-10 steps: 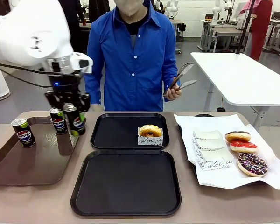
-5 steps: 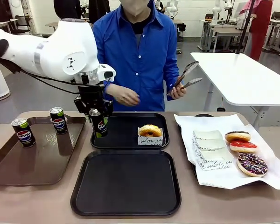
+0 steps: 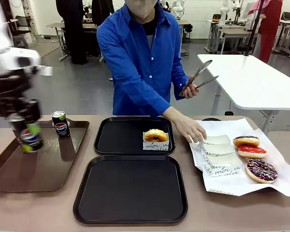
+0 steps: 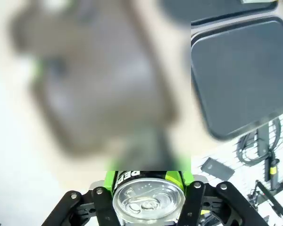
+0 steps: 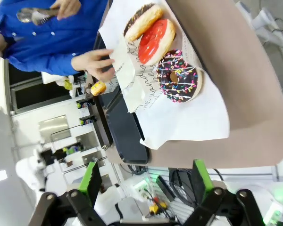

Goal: Set up donuts and drinks on trays.
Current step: Pick up one Pepsi coke and place it on the Flat Tray.

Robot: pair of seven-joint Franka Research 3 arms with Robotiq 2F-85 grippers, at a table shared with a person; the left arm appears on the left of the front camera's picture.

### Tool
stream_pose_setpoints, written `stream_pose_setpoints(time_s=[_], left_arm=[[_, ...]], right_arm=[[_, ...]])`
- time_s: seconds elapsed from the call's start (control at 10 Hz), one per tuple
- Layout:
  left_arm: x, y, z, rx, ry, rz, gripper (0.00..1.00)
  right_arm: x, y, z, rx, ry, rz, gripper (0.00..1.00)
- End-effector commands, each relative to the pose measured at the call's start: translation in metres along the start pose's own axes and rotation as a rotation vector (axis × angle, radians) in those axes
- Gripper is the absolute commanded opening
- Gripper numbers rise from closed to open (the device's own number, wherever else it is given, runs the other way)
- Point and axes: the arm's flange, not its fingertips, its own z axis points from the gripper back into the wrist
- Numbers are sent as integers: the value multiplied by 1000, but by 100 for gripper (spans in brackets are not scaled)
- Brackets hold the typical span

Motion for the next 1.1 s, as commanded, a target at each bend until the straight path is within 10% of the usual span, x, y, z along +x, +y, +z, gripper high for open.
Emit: stream_pose_setpoints(time_s=[0.0, 1.0], left_arm=[[-20, 20, 7, 15, -41, 35, 59], [-29, 17, 9, 3, -27, 28, 59]], right_arm=[[0, 1, 0, 15, 3, 4, 100], [0, 1, 0, 15, 3, 4, 100]])
